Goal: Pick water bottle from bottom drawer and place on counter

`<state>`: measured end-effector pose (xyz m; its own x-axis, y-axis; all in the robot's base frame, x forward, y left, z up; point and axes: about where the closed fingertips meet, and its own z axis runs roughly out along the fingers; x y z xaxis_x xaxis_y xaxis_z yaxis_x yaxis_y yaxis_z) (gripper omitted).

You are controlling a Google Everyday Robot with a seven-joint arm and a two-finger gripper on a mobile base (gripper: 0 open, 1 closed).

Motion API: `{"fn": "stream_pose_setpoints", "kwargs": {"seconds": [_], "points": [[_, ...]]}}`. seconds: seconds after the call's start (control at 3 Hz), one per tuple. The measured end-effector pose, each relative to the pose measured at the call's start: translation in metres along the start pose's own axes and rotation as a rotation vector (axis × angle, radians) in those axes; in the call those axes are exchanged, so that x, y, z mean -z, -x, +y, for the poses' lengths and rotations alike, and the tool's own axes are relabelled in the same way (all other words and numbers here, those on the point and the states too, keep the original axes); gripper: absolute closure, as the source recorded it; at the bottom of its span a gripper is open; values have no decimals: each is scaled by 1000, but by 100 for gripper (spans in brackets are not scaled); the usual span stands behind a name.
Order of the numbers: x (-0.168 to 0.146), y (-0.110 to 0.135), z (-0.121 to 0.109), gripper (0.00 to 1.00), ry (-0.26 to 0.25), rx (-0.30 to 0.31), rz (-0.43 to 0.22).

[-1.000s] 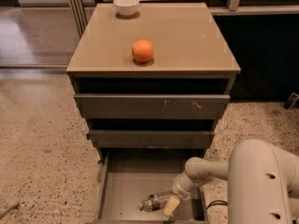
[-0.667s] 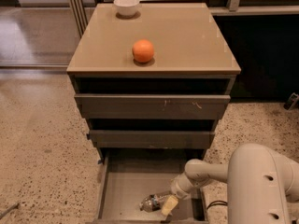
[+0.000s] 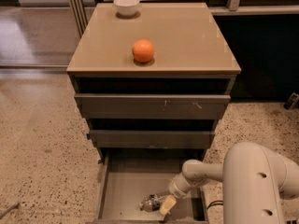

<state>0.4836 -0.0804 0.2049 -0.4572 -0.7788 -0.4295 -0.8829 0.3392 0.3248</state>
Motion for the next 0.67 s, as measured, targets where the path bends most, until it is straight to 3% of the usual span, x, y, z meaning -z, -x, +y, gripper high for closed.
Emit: {"fn": "stream_pose_setpoints", "kwargs": {"seconds": [0.33, 0.67], "points": [[-11, 9, -9, 0, -70, -8, 16], [-11, 9, -9, 0, -70, -8, 16]]}}
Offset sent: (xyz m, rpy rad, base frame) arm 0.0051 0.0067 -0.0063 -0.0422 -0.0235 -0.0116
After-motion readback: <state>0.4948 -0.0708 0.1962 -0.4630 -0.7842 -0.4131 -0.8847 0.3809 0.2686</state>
